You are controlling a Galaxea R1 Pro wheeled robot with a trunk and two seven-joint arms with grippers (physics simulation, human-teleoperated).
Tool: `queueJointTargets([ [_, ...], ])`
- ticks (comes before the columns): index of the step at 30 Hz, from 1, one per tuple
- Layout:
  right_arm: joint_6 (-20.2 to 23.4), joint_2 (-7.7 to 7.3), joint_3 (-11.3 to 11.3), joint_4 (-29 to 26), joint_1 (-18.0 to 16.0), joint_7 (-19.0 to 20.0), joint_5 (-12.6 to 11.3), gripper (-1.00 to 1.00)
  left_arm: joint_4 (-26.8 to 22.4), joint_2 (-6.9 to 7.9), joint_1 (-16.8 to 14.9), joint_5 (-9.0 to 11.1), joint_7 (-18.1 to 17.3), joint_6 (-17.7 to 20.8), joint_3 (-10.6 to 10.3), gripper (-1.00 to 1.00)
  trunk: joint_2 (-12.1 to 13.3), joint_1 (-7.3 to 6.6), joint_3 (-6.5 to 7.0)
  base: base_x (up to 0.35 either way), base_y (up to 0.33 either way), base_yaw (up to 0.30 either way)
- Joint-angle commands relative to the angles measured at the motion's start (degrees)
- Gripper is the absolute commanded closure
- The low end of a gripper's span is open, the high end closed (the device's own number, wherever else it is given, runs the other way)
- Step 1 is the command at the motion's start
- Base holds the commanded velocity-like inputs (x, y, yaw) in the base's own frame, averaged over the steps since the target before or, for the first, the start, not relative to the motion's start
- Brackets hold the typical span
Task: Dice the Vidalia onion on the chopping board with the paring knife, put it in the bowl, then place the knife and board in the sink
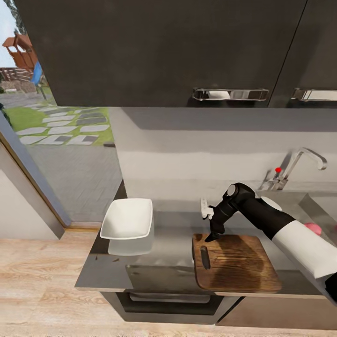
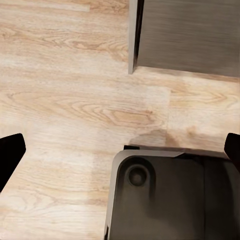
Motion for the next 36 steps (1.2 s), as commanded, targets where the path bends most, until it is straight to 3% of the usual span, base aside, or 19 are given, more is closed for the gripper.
queueJointTargets([
  [1, 0.59, -0.04, 0.12, -0.1, -0.07, 0.18, 0.11, -1.0, -0.06, 0.02, 0.01, 0.42, 0.02, -0.07, -0.1, -1.0, -0.12, 0.04, -0.17, 0.0, 0.0, 0.0],
  [36, 0.68, 0.46, 0.12, -0.1, -0.07, 0.18, 0.11, -1.0, 0.13, 0.02, 0.01, 0.4, 0.0, -0.07, -0.1, -1.0, -0.12, 0.04, -2.23, 0.0, 0.0, 0.0],
])
